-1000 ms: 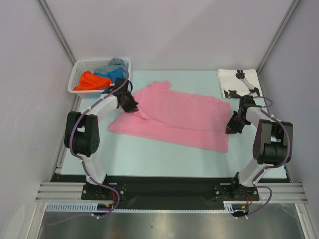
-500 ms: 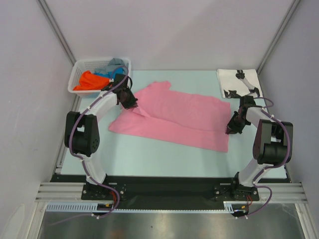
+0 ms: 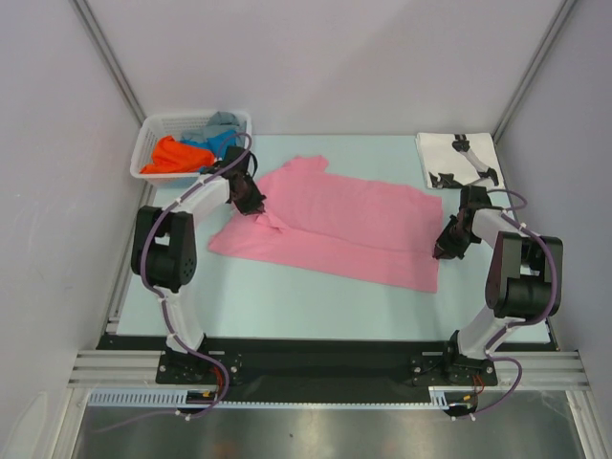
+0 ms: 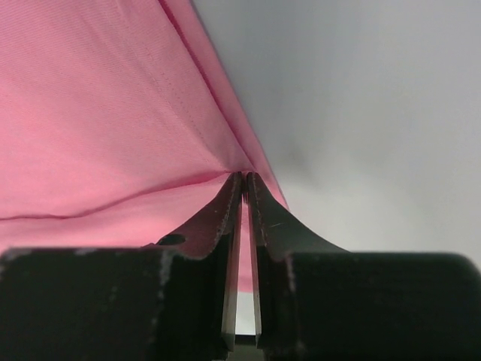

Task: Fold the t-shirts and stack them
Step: Fold the tshirt

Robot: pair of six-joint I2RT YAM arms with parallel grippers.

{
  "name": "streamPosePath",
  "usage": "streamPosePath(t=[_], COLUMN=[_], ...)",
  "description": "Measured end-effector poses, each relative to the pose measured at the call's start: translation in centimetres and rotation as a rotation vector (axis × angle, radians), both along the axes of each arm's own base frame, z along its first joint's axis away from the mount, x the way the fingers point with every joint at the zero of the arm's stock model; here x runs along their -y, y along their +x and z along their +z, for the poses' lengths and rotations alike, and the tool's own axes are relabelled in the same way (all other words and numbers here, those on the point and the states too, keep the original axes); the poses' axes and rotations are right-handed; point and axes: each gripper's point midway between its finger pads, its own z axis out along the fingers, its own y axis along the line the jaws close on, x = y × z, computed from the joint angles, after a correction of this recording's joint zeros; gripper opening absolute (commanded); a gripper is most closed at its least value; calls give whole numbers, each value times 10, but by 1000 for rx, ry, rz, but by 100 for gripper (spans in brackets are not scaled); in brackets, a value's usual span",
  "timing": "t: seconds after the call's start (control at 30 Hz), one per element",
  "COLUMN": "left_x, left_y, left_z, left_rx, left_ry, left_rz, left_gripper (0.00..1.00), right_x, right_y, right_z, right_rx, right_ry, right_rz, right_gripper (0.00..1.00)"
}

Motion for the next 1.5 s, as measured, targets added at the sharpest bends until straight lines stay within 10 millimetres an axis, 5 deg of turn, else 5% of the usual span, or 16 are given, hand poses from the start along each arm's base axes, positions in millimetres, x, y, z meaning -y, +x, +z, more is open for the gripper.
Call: streamPosePath(t=[0.13, 0.33, 0.47, 0.53, 0.73, 0.83, 1.07, 1.27, 1.5], left_x=[-2, -5, -7, -8, -14, -17, -17, -11, -3], left_y=[-2, -2, -4, -5, -22, -35, -52, -37, -12], left_z=[-11, -12, -13, -12, -1, 0, -11, -2, 19], left_rx=[-24, -28, -30, -29, -7, 8, -1, 55, 113], left_ry=[13, 31, 47, 55, 76, 81, 70, 43, 22], left_rz=[-4, 0, -9, -23, -68, -84, -101, -109, -115], left_gripper=[1, 3, 2, 1, 0, 0, 0, 0, 2], right_x=[1, 5, 8, 7, -33, -57, -96, -105, -104], right_y=[-1, -8, -16, -15, 31, 42, 32, 28, 21], right_z=[0, -1, 3, 12, 55, 60, 43, 34, 28], right_rx=[-4, -34, -55, -47, 89, 114, 55, 25, 2], right_ry=[-3, -17, -59, -84, -114, -107, -30, -3, -2], right_rz=[-6, -34, -19, 14, 160, 214, 294, 290, 288], right_gripper=[16, 37, 63, 64, 55, 51, 34, 27, 32])
